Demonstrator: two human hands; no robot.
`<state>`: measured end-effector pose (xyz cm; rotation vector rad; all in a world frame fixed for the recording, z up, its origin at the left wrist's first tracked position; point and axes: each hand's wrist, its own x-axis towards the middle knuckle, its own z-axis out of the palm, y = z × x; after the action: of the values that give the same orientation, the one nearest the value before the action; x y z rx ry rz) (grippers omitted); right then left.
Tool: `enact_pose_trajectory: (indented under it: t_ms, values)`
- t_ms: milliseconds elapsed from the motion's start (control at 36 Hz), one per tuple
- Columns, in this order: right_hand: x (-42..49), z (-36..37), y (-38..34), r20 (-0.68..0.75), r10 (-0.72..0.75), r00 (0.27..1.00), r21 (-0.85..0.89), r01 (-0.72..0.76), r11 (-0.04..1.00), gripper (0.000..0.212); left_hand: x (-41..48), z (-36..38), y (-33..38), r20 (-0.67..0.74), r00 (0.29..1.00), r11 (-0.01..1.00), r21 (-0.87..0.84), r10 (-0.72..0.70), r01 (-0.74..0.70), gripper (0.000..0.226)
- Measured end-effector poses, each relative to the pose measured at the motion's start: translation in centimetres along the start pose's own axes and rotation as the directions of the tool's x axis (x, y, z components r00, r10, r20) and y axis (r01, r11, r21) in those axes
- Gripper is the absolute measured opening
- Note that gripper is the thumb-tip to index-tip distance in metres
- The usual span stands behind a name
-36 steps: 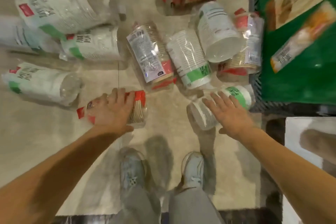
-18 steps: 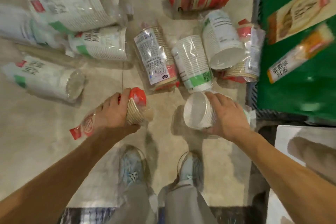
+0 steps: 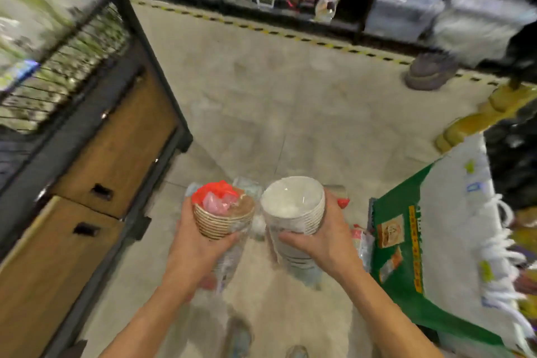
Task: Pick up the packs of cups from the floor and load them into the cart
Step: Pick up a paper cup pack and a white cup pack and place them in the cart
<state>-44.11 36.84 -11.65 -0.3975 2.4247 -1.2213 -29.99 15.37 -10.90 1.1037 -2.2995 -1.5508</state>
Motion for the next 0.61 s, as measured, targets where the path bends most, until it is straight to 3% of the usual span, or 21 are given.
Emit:
enact_pose_trajectory:
  t_ms: [167,278,417,611]
  values:
    - [-1.2,-2.5,-14.2,0.011,-0.214,0.977,0.065,0.213,0.975,0.111,-5.5,-11.1,9.6,-0.294,0.955,0.996,-0.062,0.036,-0.057,0.100]
    - [-2.6,-2.4,-21.0,0.078,-0.424,0.902,0.094,0.417,0.904,0.106,-10.0,-16.6,12.1,-0.481,0.877,0.993,-0.085,0.027,-0.078,0.108]
    - [-6.2,-0.2,-27.2,0.206,-0.617,0.760,0.154,0.597,0.787,0.114,-17.6,-20.7,13.2,-0.676,0.736,0.993,-0.110,-0.044,-0.041,0.110]
    - [-14.6,5.3,-32.5,0.410,-0.723,0.557,0.222,0.708,0.671,0.124,-29.4,-24.4,11.6,-0.868,0.482,0.992,-0.117,-0.121,0.038,0.112]
